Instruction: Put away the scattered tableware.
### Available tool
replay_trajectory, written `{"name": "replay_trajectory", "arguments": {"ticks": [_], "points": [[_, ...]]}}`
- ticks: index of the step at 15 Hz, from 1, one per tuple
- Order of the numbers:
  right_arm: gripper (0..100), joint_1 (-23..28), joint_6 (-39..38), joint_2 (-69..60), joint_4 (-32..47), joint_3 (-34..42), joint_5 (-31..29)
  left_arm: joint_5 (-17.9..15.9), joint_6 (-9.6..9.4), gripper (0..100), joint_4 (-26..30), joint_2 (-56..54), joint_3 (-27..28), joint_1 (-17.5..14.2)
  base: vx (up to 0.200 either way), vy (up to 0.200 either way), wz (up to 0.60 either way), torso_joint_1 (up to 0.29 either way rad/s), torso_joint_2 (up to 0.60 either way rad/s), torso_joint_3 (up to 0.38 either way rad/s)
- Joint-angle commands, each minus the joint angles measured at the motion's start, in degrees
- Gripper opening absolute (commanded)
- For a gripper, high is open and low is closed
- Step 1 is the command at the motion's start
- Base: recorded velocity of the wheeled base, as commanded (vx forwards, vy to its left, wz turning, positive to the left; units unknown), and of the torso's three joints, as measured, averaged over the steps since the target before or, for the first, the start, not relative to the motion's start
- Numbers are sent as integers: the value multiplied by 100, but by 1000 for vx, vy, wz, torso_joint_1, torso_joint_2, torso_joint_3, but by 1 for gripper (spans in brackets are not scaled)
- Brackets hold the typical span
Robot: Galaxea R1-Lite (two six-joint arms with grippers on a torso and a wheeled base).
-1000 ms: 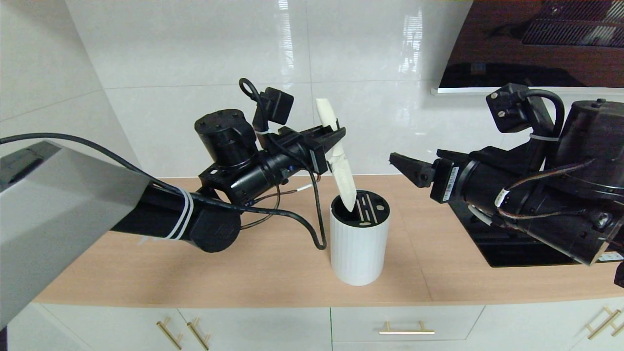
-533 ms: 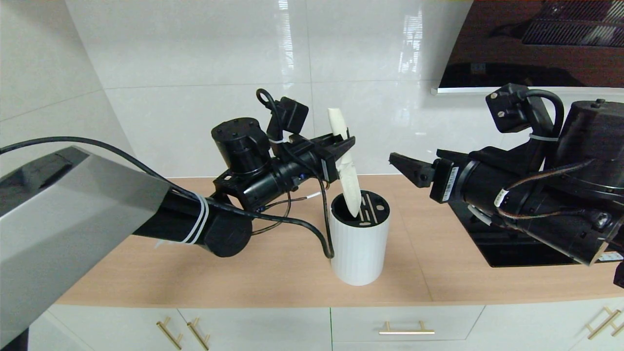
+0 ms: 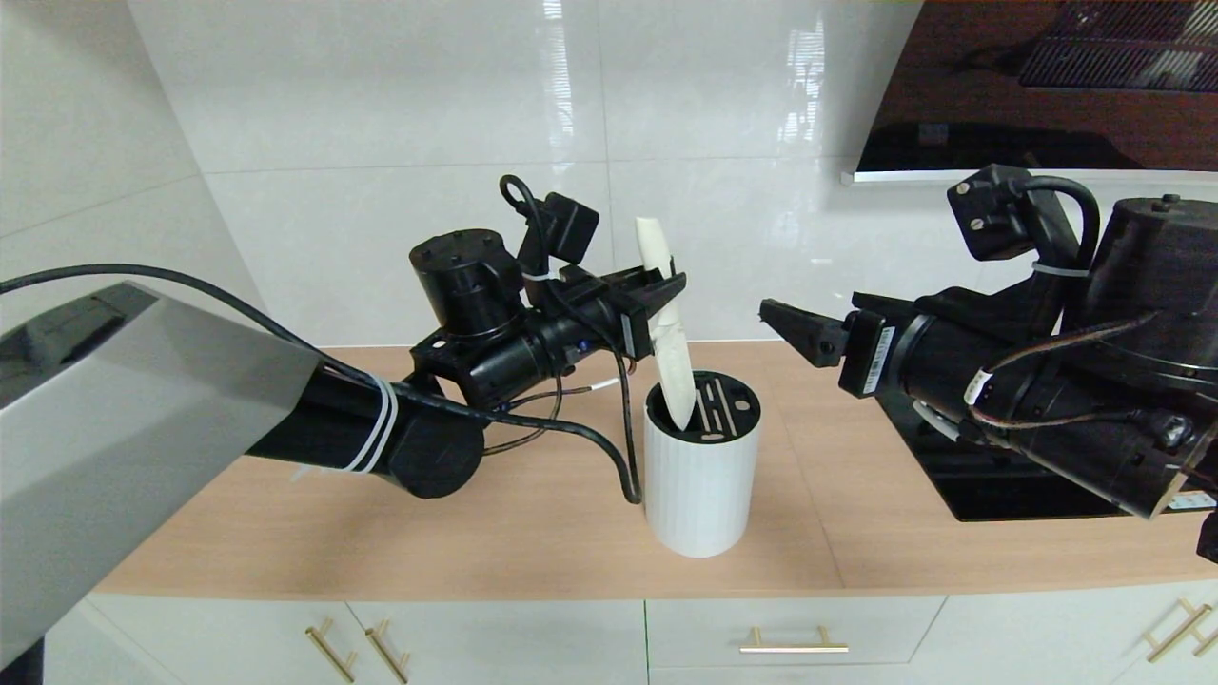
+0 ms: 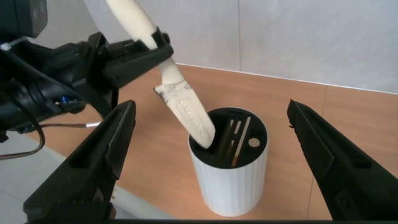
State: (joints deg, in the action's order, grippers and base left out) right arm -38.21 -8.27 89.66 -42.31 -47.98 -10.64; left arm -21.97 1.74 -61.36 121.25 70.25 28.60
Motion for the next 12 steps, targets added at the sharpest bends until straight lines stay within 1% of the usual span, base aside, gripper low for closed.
{"name": "replay_trajectory", "arguments": {"ticks": [1,8,12], "points": [[100,-3,0,16,-5,8,1,-1,-7,0,1,92,-3,-3,0,0,0,0,0,0],[100,-3,0,25,-5,8,-8,-1,-16,0,1,452,85,5,0,0,0,0,0,0],[100,-3,0,43,-5,8,1,8,-7,0,1,611,138,67,0,0,0,0,0,0]]}}
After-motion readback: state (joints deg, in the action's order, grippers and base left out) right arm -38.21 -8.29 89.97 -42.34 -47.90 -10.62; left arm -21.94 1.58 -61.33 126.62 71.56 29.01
